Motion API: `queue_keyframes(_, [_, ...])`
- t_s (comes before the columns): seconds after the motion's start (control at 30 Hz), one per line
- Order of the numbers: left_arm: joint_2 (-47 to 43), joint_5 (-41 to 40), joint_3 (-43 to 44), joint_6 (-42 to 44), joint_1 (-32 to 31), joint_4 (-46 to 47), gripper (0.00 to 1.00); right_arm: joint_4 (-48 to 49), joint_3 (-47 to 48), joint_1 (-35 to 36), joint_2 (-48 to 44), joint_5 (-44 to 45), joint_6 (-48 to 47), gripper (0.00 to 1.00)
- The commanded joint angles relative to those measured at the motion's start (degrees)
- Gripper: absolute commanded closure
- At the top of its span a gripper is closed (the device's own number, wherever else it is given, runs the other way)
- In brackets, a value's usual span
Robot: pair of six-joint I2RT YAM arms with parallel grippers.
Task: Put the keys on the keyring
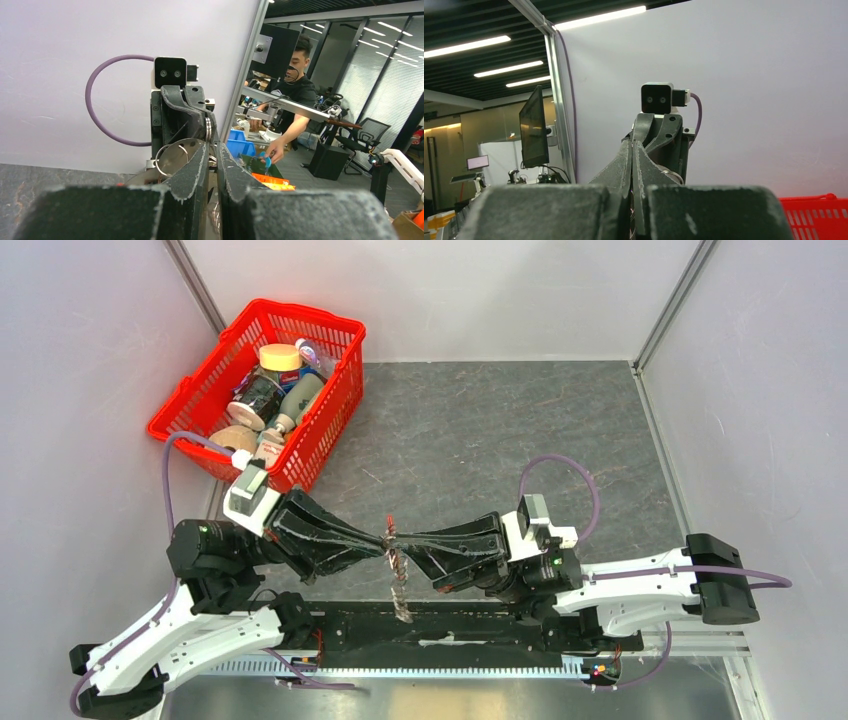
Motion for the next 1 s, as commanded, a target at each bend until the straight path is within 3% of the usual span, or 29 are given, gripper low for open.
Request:
queue_keyframes(0.0, [-0.50,1.12,0.33,-1.81,0.29,3.14,0.84,3.13,2.63,0.25,0.36,1.77,-1.72,1.00])
queue_keyframes(0.97, [-0.59,0.96,0.22,-1.81,0.30,3.63,0.87,3.10,4.47,0.25,2.92,1.05,-0.10,1.00])
